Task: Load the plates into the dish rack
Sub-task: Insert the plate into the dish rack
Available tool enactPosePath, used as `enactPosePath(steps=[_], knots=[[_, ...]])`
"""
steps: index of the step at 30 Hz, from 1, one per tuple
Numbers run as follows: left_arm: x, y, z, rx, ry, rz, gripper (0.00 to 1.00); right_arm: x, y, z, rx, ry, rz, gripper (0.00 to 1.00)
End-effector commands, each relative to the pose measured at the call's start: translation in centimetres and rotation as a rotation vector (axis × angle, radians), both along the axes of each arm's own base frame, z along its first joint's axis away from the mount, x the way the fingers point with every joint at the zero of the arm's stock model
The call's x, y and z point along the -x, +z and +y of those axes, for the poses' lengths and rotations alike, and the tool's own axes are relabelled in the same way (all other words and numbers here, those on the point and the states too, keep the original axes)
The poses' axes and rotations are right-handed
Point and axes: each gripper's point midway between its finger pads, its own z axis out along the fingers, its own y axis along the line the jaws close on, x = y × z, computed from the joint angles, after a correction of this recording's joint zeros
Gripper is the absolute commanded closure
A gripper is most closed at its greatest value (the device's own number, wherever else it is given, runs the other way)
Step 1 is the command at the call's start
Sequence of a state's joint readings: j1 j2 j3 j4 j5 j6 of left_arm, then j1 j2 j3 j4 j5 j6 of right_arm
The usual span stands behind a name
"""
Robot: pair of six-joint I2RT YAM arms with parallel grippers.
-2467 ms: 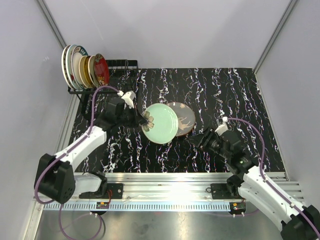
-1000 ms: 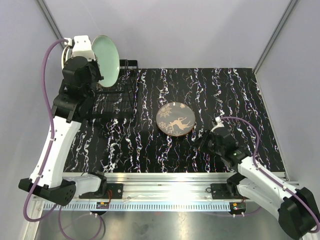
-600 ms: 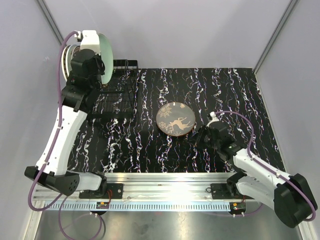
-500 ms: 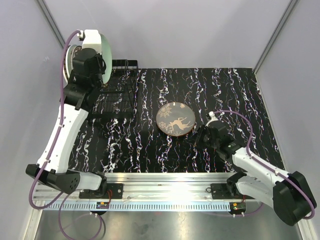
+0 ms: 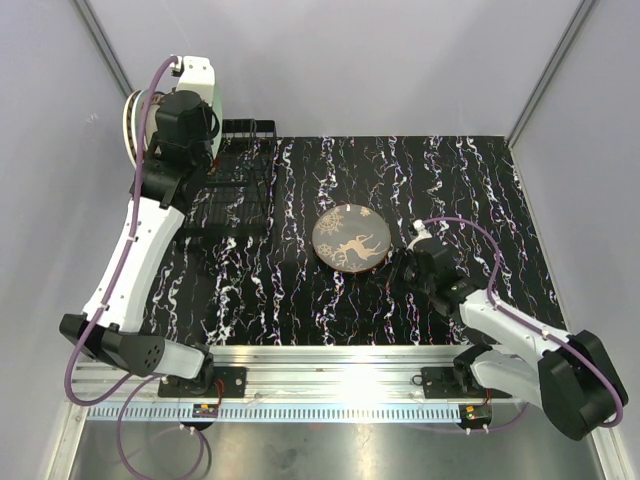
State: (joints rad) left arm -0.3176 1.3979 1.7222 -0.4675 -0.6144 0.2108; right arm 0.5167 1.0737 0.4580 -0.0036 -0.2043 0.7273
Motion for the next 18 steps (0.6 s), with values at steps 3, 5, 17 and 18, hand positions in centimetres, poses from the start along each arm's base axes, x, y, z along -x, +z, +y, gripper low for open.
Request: enactPosePath(steps=[3, 5, 17, 18], knots=[[-0.1, 6.7, 0.8, 0.042, 0.034, -0.235, 1.00, -1.7, 1.9, 0.9, -0.029, 0.026, -0.072, 0.85], [-0.5, 6.1, 0.8, 0.038, 0.032, -0.222, 1.00, -1.9, 1.8, 0.9, -0.029, 0.028, -0.071, 0.85], [-1.7, 4.0, 1.1, -0.008, 0.060, -0.175, 1.00, -2.3, 1.0, 0.7, -0.042, 0.033, -0.050, 0.85], [-1.9, 3.6, 1.1, -0.010, 0.060, -0.168, 1.00, -2.3, 0.9, 0.7, -0.042, 0.032, -0.046, 0.85]])
